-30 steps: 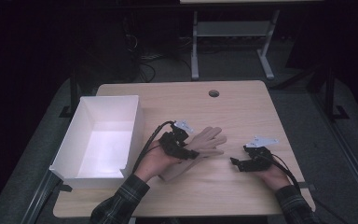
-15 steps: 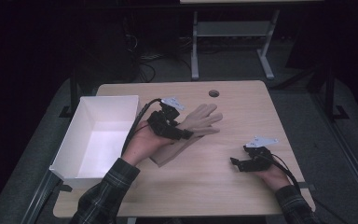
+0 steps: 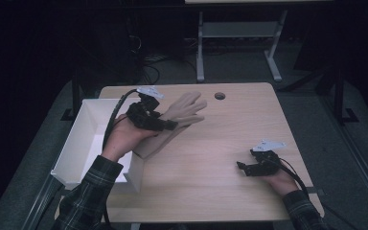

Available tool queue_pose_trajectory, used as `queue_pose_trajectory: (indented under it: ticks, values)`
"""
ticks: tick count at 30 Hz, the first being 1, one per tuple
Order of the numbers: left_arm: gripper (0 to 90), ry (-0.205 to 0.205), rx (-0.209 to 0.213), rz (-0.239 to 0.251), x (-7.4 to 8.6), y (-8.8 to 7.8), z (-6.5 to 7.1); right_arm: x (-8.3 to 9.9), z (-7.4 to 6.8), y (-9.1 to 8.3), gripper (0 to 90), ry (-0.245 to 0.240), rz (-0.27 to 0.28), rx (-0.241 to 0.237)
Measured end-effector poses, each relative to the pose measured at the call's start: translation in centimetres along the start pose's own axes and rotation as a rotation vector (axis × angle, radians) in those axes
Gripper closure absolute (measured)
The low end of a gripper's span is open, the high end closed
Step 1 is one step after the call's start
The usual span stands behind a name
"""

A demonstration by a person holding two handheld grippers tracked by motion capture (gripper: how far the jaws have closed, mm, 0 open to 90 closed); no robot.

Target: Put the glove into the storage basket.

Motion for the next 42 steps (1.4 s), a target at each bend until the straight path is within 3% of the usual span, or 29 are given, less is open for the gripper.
queue_pose_trajectory:
  ticks: [13,19,24,25,31,42]
  values:
    - [66.0,-0.140,-0.120,0.056,4.7,-4.7,-5.3,0.0,0.0,0.0,21.7,0.000,0.000,0.003]
    - [66.0,-0.201,-0.172,0.047,7.3,-5.4,-7.3,0.0,0.0,0.0,21.7,0.000,0.000,0.004]
    - [66.0,-0.248,-0.210,0.050,8.9,-5.6,-8.6,0.0,0.1,0.0,21.7,0.001,0.000,0.004]
    - [66.0,-0.263,-0.234,0.039,9.8,-5.6,-9.3,0.0,0.1,0.0,21.7,0.000,0.000,0.004]
    - [66.0,-0.319,-0.275,0.014,12.1,-5.0,-10.7,0.0,0.0,0.0,21.7,0.001,-0.001,0.004]
    - [65.8,-0.378,-0.301,-0.026,15.3,-2.5,-12.2,0.0,0.1,0.0,21.7,0.000,-0.001,0.004]
Point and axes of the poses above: each handheld gripper's, and its own axes: y roughly forward along the jaws, x roughly out of its underside, z roughly to its right, the point moved 9 cm from there along y, roughly forward along the jaws, and after that the axes turned 6 degrees about -z, right-handed, at the moved point
